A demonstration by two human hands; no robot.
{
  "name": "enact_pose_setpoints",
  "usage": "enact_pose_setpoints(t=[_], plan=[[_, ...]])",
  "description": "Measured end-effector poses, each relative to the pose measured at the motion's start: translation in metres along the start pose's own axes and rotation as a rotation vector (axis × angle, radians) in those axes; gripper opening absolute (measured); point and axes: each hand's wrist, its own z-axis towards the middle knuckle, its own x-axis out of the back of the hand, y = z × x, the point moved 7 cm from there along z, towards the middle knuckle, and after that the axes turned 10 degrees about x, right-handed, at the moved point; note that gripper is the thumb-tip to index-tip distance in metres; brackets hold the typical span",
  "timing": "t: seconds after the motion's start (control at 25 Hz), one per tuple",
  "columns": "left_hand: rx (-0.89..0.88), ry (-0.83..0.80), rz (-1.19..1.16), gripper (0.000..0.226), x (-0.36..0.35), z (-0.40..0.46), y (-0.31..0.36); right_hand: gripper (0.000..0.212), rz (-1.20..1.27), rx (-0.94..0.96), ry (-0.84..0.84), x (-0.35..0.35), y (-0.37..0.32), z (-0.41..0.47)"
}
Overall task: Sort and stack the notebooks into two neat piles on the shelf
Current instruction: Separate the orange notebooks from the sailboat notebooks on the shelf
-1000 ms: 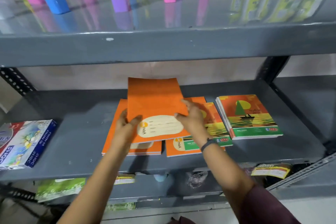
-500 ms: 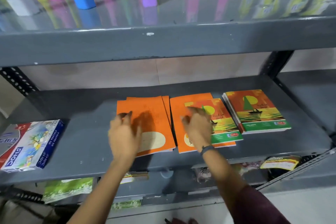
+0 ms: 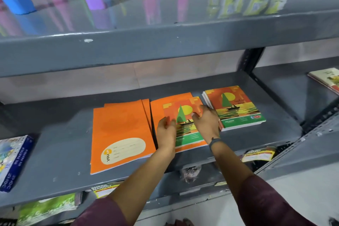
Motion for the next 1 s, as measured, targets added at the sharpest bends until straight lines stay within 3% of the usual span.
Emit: enact_pose_setpoints(t=[0.08, 0.2, 0.36, 0.48, 0.56, 0.64, 0.76, 0.88, 1.0], plan=[[0.155, 0.042, -0.296, 0.031, -0.002, 0.004, -0.005, 0.044, -0.003, 0.057, 0.068, 0.011, -0.010, 0.000], [0.278, -0.075, -0.525, 0.018, -0.030, -0.010, 0.007, 0.042, -0.008, 0.137, 0.194, 0.044, -0.004, 0.014], [0.182, -0.306, -0.440, 0.025, -0.102, -0.031, 0.035, 0.039, -0.093, 0.039, 0.255, 0.092, 0.057, 0.045], [0.112, -0.380, -0.278, 0.015, -0.141, -0.037, 0.041, 0.044, -0.110, -0.072, 0.123, 0.092, 0.110, 0.048], [0.073, -0.398, -0.095, 0.025, -0.151, -0.035, 0.031, 0.041, -0.132, -0.041, 0.035, 0.081, 0.124, 0.043], [-0.084, -0.318, 0.070, 0.033, -0.139, -0.025, 0.026, 0.047, -0.205, -0.001, 0.011, 0.078, 0.119, 0.038], [-0.328, -0.048, 0.276, 0.034, -0.086, -0.004, 0.018, 0.050, -0.248, 0.181, 0.125, 0.077, 0.065, 0.022], [-0.317, 0.242, 0.343, 0.038, -0.017, 0.013, -0.001, 0.047, 0.019, 0.393, -0.026, 0.037, 0.005, -0.007], [-0.233, 0.272, 0.349, 0.042, 0.005, 0.017, -0.013, 0.050, -0.010, 0.384, -0.204, -0.011, 0.000, -0.031]])
